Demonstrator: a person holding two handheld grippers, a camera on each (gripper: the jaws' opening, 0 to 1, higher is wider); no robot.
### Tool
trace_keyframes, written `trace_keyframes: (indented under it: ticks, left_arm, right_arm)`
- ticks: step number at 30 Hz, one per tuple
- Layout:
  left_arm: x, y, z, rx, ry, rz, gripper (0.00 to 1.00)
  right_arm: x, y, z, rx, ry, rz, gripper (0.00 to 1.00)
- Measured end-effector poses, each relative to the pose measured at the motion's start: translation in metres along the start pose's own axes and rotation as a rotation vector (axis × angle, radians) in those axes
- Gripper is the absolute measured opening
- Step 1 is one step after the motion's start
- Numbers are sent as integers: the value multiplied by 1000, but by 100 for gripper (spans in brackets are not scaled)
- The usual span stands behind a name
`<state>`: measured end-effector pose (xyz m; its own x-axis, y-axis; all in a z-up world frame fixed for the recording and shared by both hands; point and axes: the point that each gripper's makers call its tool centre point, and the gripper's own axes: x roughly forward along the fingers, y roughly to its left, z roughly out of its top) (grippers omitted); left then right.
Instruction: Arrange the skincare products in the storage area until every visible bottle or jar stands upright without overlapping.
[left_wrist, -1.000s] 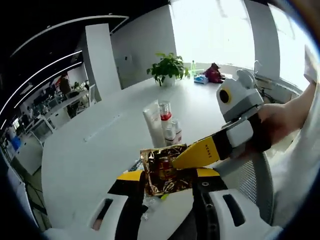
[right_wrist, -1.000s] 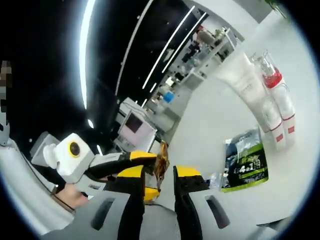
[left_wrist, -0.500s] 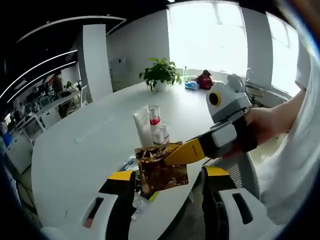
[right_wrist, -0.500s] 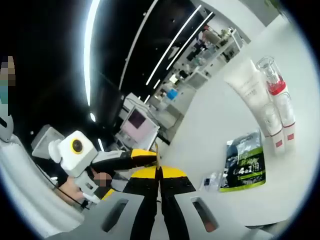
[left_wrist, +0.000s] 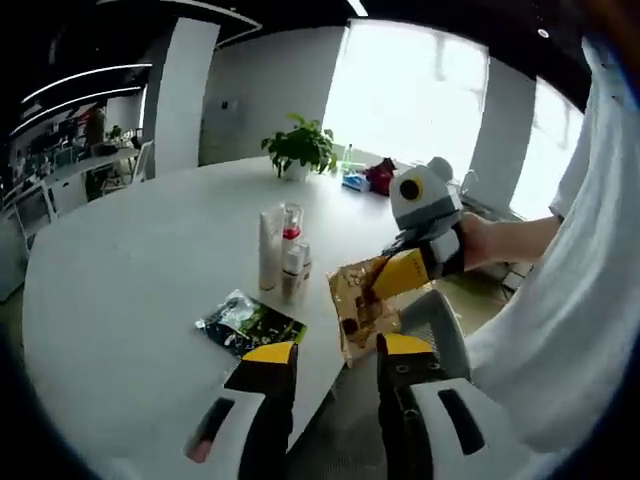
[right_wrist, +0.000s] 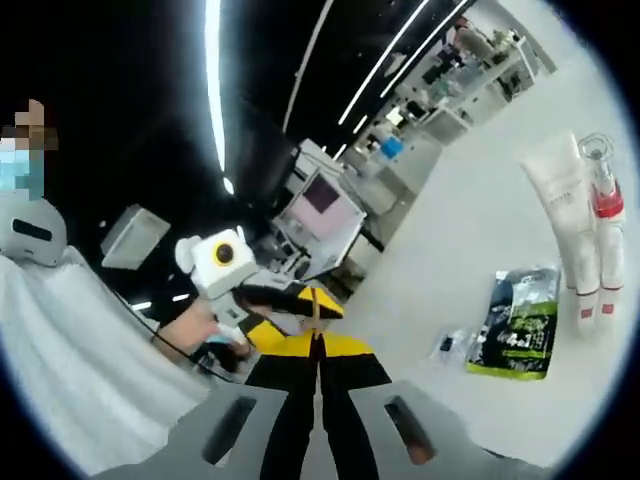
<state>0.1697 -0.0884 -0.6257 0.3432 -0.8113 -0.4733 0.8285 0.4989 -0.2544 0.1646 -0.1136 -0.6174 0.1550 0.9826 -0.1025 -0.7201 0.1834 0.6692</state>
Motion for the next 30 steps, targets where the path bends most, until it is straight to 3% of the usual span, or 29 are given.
trace_keyframes:
  ticks: [4,9,18,26,30]
  left_arm:
    - [-2,-3,-13,38,57,-23,27]
    - [-3,-16,-16,35,66,-64,18]
    - [-9,-8,-16,-16,30,-54,6]
    - [-8,-5,-15,-157,-33,-35,5]
    - [-9,-5,-11,-249,-93,-35,5]
  right_arm:
    - [6,10,-8,-39,98,48,1]
    - [11,11,-9,-34,123,65,1]
    - [14,10,-11,-36,144,60,1]
    - [11,9,-7,-47,135,41,1]
    - [12,7,1,-130,86,21,2]
